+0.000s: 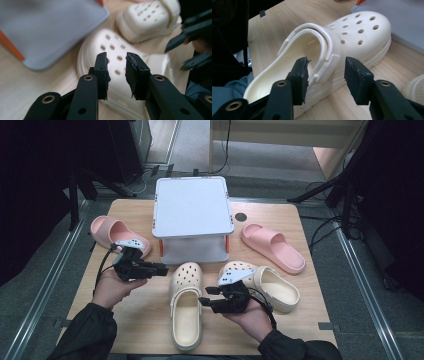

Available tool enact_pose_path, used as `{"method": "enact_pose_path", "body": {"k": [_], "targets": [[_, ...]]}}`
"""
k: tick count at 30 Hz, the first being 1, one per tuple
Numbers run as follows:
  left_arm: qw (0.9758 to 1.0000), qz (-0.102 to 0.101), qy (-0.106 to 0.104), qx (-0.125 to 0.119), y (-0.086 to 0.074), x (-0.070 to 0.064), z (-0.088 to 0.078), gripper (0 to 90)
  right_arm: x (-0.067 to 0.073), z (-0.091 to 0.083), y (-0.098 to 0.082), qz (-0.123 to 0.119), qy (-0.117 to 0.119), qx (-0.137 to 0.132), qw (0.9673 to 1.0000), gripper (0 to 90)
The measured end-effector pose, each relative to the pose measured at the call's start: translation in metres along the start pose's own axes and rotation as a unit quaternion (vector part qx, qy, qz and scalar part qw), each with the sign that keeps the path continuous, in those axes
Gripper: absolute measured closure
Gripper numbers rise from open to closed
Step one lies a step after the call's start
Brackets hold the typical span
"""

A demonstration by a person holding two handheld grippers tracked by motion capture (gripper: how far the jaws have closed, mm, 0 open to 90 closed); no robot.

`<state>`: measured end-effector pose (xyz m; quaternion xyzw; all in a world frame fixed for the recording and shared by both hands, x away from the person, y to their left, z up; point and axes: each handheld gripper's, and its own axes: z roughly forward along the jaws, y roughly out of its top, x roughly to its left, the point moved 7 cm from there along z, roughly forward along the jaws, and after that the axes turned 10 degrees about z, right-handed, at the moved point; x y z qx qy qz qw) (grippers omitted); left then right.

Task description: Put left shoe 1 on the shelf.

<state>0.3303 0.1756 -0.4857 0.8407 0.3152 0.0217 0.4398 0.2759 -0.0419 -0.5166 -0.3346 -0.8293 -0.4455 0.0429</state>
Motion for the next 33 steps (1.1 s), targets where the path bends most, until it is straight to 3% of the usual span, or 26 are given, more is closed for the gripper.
{"method": "enact_pose_path", "body": {"k": [9, 18, 23, 25, 30, 33], "targets": [[1.0000, 0.009, 0.001, 0.001, 0.031, 0.005, -0.017, 78.6, 0.011, 0.003, -0.009, 0.045, -0.019, -0.006, 0.9988, 46.1], [0.9993, 0.034, 0.010, -0.013, 0.074, 0.016, -0.033, 82.7, 0.013, 0.007, -0.009, 0.063, -0.044, -0.015, 0.9970, 42.8], [0.9991, 0.036, 0.023, 0.001, 0.092, 0.029, -0.032, 86.1, 0.013, 0.012, -0.011, 0.076, -0.055, -0.014, 0.9955, 41.4], [0.9993, 0.033, 0.018, 0.000, 0.098, 0.032, -0.030, 88.6, 0.013, 0.014, -0.011, 0.078, -0.057, -0.013, 0.9952, 41.4], [0.9989, 0.027, 0.037, -0.001, 0.105, 0.049, -0.028, 89.3, 0.014, 0.022, -0.013, 0.081, -0.064, -0.010, 0.9947, 41.3], [0.9992, 0.024, 0.033, -0.002, 0.102, 0.058, -0.025, 89.3, 0.014, 0.027, -0.015, 0.087, -0.073, -0.007, 0.9935, 39.7]]}}
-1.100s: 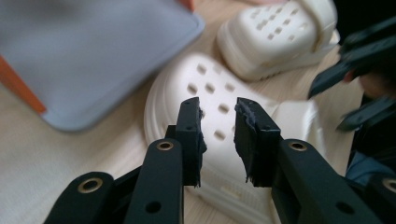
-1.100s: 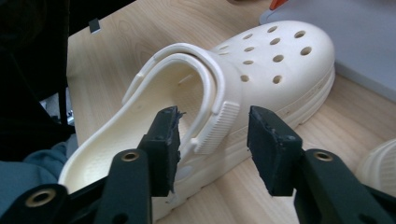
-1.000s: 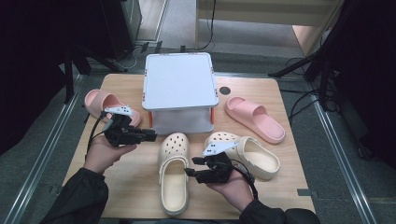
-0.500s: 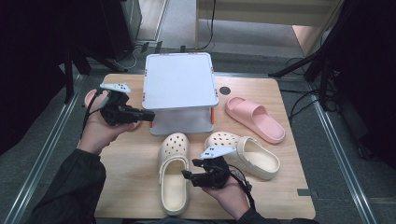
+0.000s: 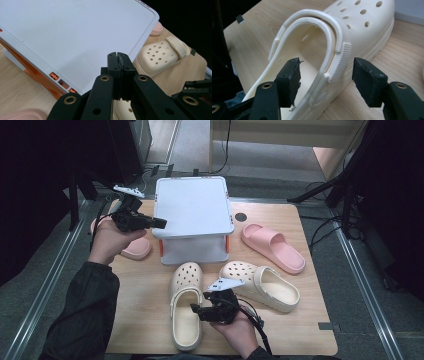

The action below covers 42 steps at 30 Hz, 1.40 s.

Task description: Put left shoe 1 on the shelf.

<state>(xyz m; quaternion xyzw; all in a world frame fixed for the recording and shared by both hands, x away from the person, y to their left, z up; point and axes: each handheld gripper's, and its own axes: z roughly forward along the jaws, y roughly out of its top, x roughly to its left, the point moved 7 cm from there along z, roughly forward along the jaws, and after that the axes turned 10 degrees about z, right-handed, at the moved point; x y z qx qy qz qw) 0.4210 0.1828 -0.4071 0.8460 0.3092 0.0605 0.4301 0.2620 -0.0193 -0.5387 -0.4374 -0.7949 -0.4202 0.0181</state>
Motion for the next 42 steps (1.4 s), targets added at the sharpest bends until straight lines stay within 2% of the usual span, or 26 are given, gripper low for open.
{"method": "enact_pose_path", "body": {"k": [3, 8, 10, 14, 18, 21, 25, 29, 32, 39, 42], "targets": [[0.9999, 0.010, 0.002, 0.009, -0.006, 0.006, 0.003, 89.2, 0.001, 0.006, -0.003, 0.009, -0.006, 0.001, 0.9999, 38.7], [0.9999, 0.000, -0.001, 0.010, -0.016, 0.010, 0.011, 88.9, 0.001, 0.014, -0.004, 0.008, -0.025, -0.007, 0.9996, 41.8], [0.9999, -0.003, -0.010, 0.000, -0.017, 0.010, 0.011, 88.6, 0.000, 0.016, -0.002, 0.016, -0.027, -0.011, 0.9994, 42.7], [1.0000, 0.001, -0.007, 0.002, -0.018, 0.010, 0.010, 88.4, -0.005, 0.019, 0.001, 0.019, -0.043, -0.017, 0.9987, 48.7], [1.0000, 0.004, -0.003, 0.003, -0.018, 0.009, 0.009, 88.3, -0.008, 0.020, 0.003, 0.025, -0.042, -0.016, 0.9987, 52.8], [1.0000, 0.002, -0.005, 0.002, -0.019, 0.009, 0.009, 88.4, -0.010, 0.018, 0.005, 0.029, -0.044, -0.019, 0.9985, 61.6], [0.9999, 0.013, 0.005, 0.002, -0.018, 0.009, 0.009, 88.3, -0.014, 0.017, 0.008, 0.043, -0.031, -0.018, 0.9984, 67.7], [1.0000, 0.008, 0.001, -0.001, -0.019, 0.009, 0.009, 88.4, -0.018, 0.015, 0.011, 0.049, -0.035, -0.018, 0.9980, 74.8], [1.0000, 0.001, -0.004, -0.008, -0.020, 0.010, 0.009, 88.4, -0.020, 0.014, 0.014, 0.045, -0.042, -0.018, 0.9980, 76.5], [0.9999, -0.005, -0.009, -0.010, -0.021, 0.011, 0.008, 87.9, -0.023, 0.014, 0.021, 0.056, -0.033, -0.011, 0.9978, 77.4], [0.9999, -0.005, -0.007, -0.011, -0.021, 0.011, 0.008, 87.8, -0.024, 0.012, 0.028, 0.052, -0.033, -0.012, 0.9980, 77.7]]}}
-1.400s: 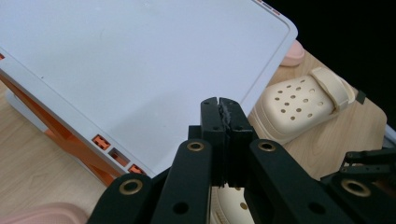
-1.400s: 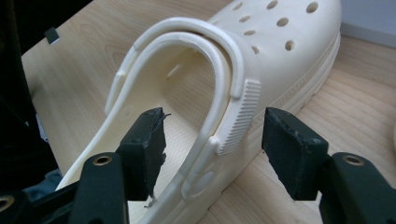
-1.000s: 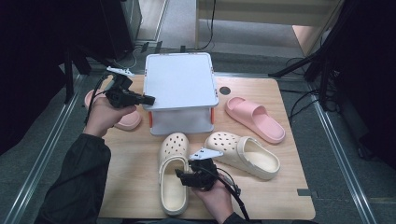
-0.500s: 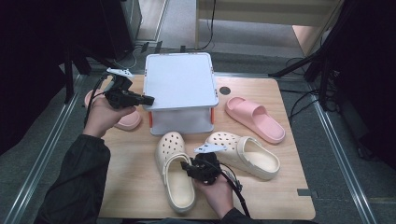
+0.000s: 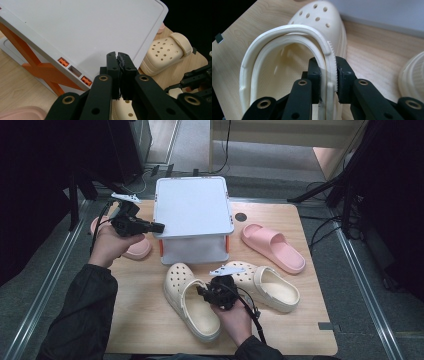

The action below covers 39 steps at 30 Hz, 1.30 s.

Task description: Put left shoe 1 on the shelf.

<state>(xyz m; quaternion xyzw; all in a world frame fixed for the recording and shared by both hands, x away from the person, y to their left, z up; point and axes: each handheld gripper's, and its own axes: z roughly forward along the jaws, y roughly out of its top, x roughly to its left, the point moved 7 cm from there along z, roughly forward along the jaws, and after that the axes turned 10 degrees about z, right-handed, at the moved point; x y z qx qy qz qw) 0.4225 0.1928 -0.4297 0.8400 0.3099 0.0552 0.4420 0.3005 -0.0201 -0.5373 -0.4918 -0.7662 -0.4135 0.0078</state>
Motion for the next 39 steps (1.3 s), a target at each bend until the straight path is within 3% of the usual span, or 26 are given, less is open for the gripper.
{"method": "enact_pose_path", "body": {"k": [11, 16, 21, 29, 34, 37, 39], "targets": [[1.0000, -0.003, -0.003, -0.002, 0.000, 0.000, 0.000, 87.4, -0.002, -0.003, 0.047, -0.011, -0.014, -0.034, 0.9993, 77.7], [1.0000, -0.003, -0.004, -0.003, 0.000, 0.000, 0.000, 87.2, -0.009, 0.012, 0.074, -0.002, -0.029, -0.052, 0.9982, 77.6], [1.0000, -0.002, -0.005, -0.003, -0.001, 0.000, -0.001, 87.1, -0.014, 0.032, 0.090, 0.007, -0.044, -0.069, 0.9966, 77.6], [1.0000, -0.002, -0.005, -0.003, -0.001, 0.000, -0.001, 86.9, -0.023, 0.054, 0.091, 0.014, -0.076, -0.068, 0.9947, 77.0], [1.0000, 0.000, -0.004, -0.003, -0.001, 0.000, -0.001, 87.0, -0.024, 0.055, 0.087, 0.023, -0.056, -0.062, 0.9962, 72.0], [1.0000, -0.003, -0.002, -0.003, -0.001, 0.000, -0.001, 87.2, -0.021, 0.051, 0.086, 0.006, -0.036, -0.062, 0.9974, 64.7], [1.0000, -0.005, -0.001, -0.004, -0.001, 0.000, -0.001, 87.4, -0.019, 0.046, 0.086, -0.005, -0.037, -0.064, 0.9973, 61.1]]}}
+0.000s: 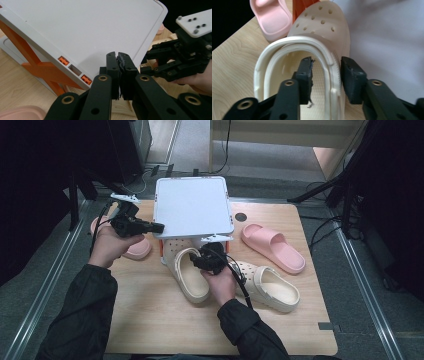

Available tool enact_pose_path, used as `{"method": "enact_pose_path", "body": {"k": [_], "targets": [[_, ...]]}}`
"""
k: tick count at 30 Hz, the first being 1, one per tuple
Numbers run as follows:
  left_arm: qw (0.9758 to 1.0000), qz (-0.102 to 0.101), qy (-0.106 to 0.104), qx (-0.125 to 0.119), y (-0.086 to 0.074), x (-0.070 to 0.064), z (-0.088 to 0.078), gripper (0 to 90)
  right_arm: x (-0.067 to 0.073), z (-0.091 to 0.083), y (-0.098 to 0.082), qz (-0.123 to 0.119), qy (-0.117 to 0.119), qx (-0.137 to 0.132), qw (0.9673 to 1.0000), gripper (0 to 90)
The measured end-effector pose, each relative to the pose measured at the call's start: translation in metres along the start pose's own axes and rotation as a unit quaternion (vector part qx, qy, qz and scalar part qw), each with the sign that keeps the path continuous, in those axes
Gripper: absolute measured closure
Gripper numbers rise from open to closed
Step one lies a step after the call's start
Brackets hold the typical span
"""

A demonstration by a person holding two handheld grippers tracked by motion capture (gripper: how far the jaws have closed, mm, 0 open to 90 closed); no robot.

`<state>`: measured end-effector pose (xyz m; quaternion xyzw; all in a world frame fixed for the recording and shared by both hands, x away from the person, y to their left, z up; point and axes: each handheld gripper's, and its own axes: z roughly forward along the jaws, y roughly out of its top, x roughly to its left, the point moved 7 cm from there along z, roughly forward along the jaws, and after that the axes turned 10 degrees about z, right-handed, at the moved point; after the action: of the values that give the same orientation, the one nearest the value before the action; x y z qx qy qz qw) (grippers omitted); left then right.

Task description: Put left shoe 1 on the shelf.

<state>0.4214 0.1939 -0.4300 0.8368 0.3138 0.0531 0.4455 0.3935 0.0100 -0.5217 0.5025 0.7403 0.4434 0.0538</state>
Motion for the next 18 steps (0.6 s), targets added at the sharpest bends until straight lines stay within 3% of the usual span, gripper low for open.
{"method": "enact_pose_path", "body": {"k": [5, 12, 18], "targets": [[1.0000, -0.003, 0.000, 0.000, 0.000, 0.000, 0.000, 87.4, 0.000, -0.022, 0.001, -0.012, 0.008, -0.007, 0.9999, 58.8], [1.0000, -0.005, 0.000, -0.002, -0.001, 0.000, 0.000, 87.4, -0.001, -0.056, -0.007, -0.019, 0.038, -0.003, 0.9991, 83.0], [0.9999, -0.010, 0.003, -0.003, -0.001, 0.000, -0.001, 87.9, -0.003, -0.071, -0.033, -0.030, 0.047, 0.003, 0.9984, 90.0]]}}
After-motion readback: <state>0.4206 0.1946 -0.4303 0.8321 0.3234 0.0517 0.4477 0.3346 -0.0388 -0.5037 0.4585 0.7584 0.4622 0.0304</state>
